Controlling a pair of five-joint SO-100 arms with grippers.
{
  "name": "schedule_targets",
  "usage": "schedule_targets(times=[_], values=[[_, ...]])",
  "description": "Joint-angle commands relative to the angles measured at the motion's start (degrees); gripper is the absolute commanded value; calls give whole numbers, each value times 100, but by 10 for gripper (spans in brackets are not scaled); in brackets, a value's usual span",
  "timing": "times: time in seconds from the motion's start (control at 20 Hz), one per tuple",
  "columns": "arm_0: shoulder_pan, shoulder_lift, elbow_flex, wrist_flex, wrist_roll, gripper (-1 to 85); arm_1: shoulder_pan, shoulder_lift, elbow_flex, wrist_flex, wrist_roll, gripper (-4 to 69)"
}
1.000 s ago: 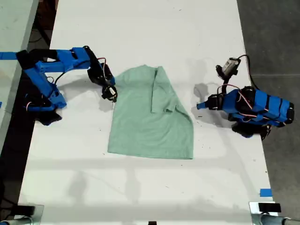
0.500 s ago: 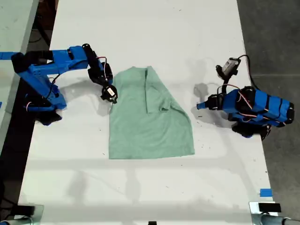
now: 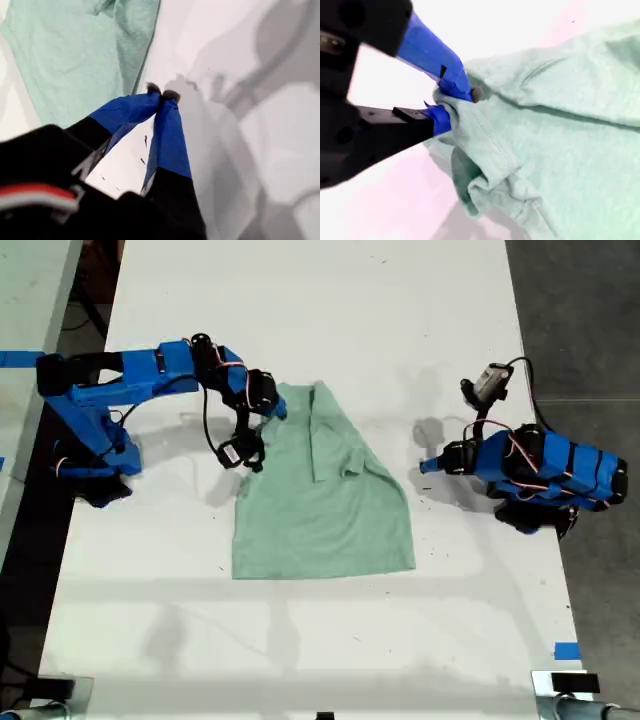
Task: Fold t shirt
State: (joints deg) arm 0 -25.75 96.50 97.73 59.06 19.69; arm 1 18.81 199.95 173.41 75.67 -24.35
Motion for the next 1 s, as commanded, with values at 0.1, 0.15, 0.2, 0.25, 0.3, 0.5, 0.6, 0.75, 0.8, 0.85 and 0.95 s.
schedule_targets(times=[0.1, 0.15, 0.2, 0.25, 0.3, 0.5, 0.6, 0.75, 0.8, 0.85, 0.95], values=[[721, -1433, -1758, -141, 123, -1, -18, 44, 475, 35, -26, 13], [835, -1819, -2101, -149, 105, 35, -18, 44, 475, 35, -26, 13], [923, -2188, -2417, -167, 88, 90, -18, 44, 475, 35, -26, 13], [1002, -2540, -2769, -167, 88, 145, -18, 44, 475, 35, -26, 13], [1063, -2848, -3085, -158, 88, 214, -26, 44, 475, 35, -26, 13], [1028, -2979, -3384, 44, 35, 232, -35, 44, 475, 35, -26, 13], [932, -2514, -3331, 589, -132, 222, -35, 44, 475, 35, -35, 13], [668, -1512, -3059, 2153, -1046, 195, -44, 44, 475, 35, -35, 13], [545, -1011, -2602, 2399, -1248, 178, -44, 44, 475, 35, -35, 13], [431, -334, -1872, 2417, -1389, 153, -44, 44, 475, 35, -35, 13], [281, 1336, -97, 2294, -1784, 45, -53, 44, 475, 35, -26, 13]])
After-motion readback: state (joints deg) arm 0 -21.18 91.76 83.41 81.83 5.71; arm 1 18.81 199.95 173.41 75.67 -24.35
